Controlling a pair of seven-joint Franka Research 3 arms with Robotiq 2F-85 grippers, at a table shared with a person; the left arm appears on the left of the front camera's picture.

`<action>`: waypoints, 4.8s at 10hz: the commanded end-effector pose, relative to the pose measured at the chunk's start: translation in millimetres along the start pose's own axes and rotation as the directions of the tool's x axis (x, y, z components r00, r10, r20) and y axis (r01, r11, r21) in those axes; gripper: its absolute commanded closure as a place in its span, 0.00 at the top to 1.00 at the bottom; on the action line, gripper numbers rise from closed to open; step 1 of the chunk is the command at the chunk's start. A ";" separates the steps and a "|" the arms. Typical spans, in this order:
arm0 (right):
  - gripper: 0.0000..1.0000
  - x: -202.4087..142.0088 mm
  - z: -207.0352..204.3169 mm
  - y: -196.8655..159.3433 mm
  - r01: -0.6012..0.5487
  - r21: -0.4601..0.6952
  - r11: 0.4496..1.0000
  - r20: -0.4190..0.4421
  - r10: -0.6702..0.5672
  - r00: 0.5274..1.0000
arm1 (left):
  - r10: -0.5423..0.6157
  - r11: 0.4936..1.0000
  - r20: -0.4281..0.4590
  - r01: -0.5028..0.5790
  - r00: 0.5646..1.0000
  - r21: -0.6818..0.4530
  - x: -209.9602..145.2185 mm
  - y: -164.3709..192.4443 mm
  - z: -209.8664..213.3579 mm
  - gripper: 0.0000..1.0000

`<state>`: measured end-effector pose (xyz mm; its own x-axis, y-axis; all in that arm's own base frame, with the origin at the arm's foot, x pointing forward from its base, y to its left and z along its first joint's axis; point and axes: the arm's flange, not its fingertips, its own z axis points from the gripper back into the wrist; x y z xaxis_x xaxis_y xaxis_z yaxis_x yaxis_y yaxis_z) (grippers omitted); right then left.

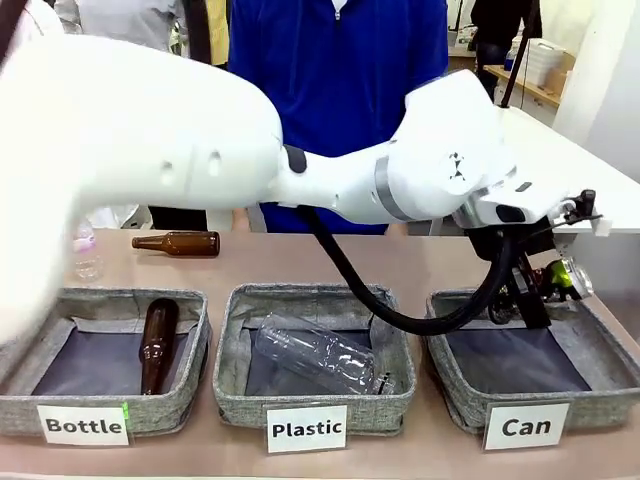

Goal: Sort the can waste into the basket.
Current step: Pick up the can waste from the table and place it in the right Fabric basket.

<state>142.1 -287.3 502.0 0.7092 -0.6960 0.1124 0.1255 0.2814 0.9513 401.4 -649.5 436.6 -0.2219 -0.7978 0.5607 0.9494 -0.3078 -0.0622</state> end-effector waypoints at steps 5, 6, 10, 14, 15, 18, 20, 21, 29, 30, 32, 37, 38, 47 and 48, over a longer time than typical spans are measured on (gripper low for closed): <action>1.00 4.2 9.3 -7.9 0.035 -0.002 0.999 0.020 -0.035 0.999 | 0.021 1.000 -0.073 -0.022 0.997 -0.013 18.7 26.7 -4.4 0.57; 1.00 4.2 9.3 -7.9 0.035 -0.002 0.999 0.020 -0.035 0.999 | 0.010 1.000 -0.073 -0.010 0.997 -0.002 17.9 24.4 -4.8 1.00; 1.00 4.2 9.3 -7.9 0.035 -0.002 0.999 0.020 -0.035 0.999 | 0.017 0.999 -0.084 -0.014 0.996 0.038 11.5 21.4 4.3 0.91; 1.00 4.2 9.3 -7.9 0.035 -0.002 0.999 0.020 -0.035 0.999 | 0.038 0.996 -0.035 -0.035 0.999 0.086 6.3 2.0 39.2 1.00; 1.00 4.2 9.3 -7.9 0.035 -0.002 0.999 0.020 -0.035 0.999 | 0.063 0.995 -0.028 -0.061 0.998 0.072 5.5 -5.0 51.5 1.00; 1.00 15.6 -47.4 6.8 0.021 -0.050 0.998 -0.096 -0.026 0.995 | 0.322 0.946 -0.083 -0.323 0.943 0.000 -18.3 -42.7 159.7 1.00; 1.00 16.3 -117.1 26.7 -0.033 -0.101 0.994 -0.203 0.011 0.979 | 0.375 0.926 -0.011 -0.375 0.927 -0.047 -60.5 -83.0 256.8 1.00; 1.00 9.7 -154.3 40.4 -0.086 -0.107 0.990 -0.270 0.054 0.961 | 0.431 0.902 0.047 -0.432 0.901 0.016 -91.3 -101.5 303.0 1.00; 1.00 -25.4 -371.1 127.9 0.055 0.110 0.992 -0.623 0.026 0.782 | 0.743 0.249 0.659 -0.868 -0.113 -0.429 -483.1 -294.8 458.6 1.00; 1.00 -18.9 -378.1 124.9 0.092 0.093 0.991 -0.589 -0.020 0.808 | 0.712 0.225 0.669 -0.832 -0.215 -0.507 -517.8 -318.1 447.7 1.00; 1.00 -8.2 -372.8 109.5 0.107 0.083 0.991 -0.536 -0.046 0.843 | 0.690 0.183 0.644 -0.782 -0.330 -0.596 -563.9 -331.7 416.8 1.00; 1.00 -21.2 -382.2 113.9 0.059 0.089 0.994 -0.594 0.006 0.805 | 0.758 0.180 0.614 -0.836 -0.218 -0.519 -550.9 -330.1 438.2 1.00; 1.00 -21.2 -382.2 113.9 0.059 0.089 0.994 -0.594 0.006 0.805 | 0.758 0.180 0.614 -0.836 -0.218 -0.519 -550.9 -330.1 438.2 1.00; 1.00 -18.9 -399.0 119.7 -0.073 -0.125 0.989 -0.507 0.000 0.862 | 0.758 0.180 0.614 -0.836 -0.218 -0.519 -550.9 -330.1 438.2 1.00; 1.00 -5.3 -418.2 126.5 -0.189 -0.323 0.928 -0.430 0.034 0.902 | 0.758 0.180 0.614 -0.836 -0.218 -0.519 -550.9 -330.1 438.2 1.00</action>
<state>423.5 15.0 494.6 0.9662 -0.2578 -0.0077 0.1142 0.4008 0.9090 310.1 116.6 509.9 0.9027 0.2647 0.3392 0.2377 0.3502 -0.9060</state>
